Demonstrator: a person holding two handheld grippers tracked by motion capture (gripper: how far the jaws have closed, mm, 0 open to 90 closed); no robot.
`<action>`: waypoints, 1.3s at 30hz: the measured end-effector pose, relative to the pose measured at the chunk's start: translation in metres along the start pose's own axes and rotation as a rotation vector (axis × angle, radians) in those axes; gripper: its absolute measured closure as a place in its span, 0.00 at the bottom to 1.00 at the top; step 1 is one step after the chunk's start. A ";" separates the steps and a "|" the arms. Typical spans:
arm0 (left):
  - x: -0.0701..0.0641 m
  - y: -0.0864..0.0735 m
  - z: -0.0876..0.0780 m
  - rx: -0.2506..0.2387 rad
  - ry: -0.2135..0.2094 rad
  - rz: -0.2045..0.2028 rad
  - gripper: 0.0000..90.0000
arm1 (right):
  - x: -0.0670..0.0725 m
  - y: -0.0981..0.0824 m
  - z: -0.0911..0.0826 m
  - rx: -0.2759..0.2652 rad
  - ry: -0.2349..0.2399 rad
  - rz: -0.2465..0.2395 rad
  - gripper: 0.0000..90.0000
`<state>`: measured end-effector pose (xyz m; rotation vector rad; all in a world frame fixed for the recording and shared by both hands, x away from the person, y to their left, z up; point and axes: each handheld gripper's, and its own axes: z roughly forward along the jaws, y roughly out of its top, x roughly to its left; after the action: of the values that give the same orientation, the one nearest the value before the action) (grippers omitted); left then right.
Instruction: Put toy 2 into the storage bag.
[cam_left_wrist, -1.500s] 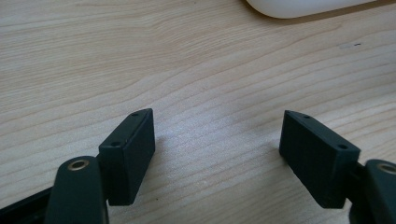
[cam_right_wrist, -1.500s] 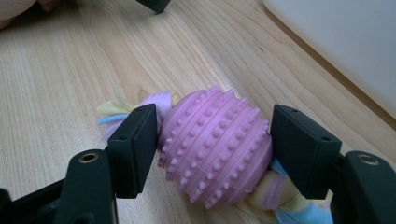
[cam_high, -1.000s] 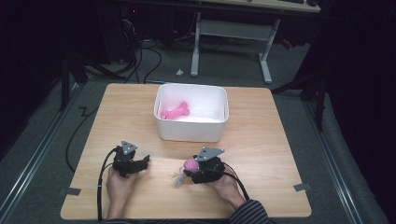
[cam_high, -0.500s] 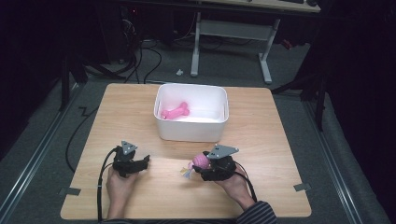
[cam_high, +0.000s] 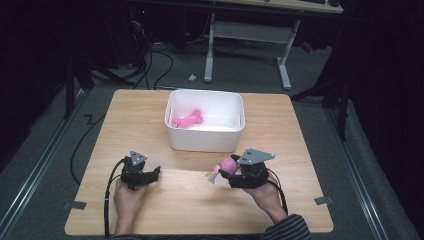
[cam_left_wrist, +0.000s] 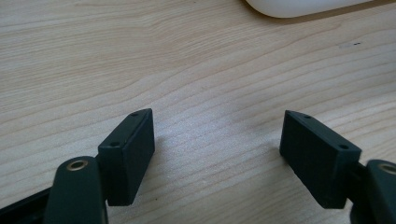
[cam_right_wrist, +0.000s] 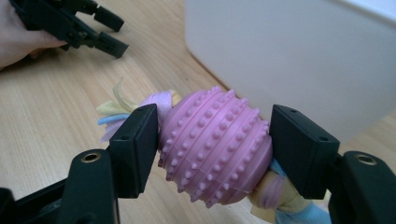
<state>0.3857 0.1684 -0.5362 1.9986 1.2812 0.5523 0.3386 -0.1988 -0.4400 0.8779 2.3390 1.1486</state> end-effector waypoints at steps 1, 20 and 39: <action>0.000 0.000 0.000 0.000 0.000 0.000 0.30 | -0.002 0.001 -0.002 -0.003 -0.005 -0.003 0.39; 0.000 0.000 0.000 0.000 0.000 0.000 0.30 | -0.033 0.048 -0.044 -0.068 -0.092 -0.022 0.39; 0.000 0.000 0.000 0.000 -0.001 0.000 0.30 | -0.068 0.105 -0.022 -0.018 -0.144 -0.047 0.38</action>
<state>0.3858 0.1685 -0.5362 1.9985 1.2807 0.5513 0.4137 -0.2088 -0.3382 0.8650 2.2183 1.0500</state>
